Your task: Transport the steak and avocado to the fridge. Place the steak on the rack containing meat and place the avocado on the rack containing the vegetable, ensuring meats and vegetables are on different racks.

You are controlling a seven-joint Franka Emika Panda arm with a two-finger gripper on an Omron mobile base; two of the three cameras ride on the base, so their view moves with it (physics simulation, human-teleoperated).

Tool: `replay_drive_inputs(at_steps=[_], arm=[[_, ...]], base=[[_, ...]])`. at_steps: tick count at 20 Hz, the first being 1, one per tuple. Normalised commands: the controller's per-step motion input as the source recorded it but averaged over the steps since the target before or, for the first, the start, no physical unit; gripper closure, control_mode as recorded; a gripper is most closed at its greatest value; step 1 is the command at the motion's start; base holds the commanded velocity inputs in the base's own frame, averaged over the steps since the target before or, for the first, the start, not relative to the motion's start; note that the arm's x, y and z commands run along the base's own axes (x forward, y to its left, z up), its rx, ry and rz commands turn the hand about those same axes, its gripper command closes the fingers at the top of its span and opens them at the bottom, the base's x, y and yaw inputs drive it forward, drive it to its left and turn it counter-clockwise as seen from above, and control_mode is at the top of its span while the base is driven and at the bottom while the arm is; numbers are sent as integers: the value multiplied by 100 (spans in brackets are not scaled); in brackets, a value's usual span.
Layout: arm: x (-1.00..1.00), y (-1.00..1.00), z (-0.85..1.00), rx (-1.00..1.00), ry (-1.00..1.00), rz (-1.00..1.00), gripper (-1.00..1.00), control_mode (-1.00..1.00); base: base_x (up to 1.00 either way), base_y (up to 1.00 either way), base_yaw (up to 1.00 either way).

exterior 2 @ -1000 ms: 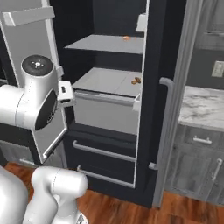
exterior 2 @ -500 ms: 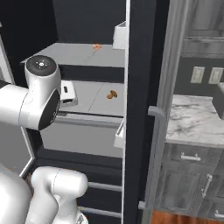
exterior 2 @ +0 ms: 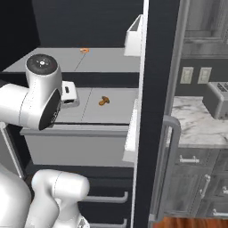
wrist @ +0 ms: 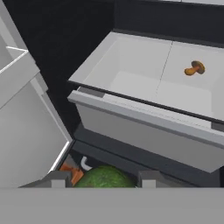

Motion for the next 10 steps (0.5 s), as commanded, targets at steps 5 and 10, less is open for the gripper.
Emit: replay_drive_inputs(at_steps=[5,10], arm=[[0,0,0,0,0,0,100,100],[0,0,0,0,0,0,100,100]], base=[[52,-9,13],[55,-42,41]])
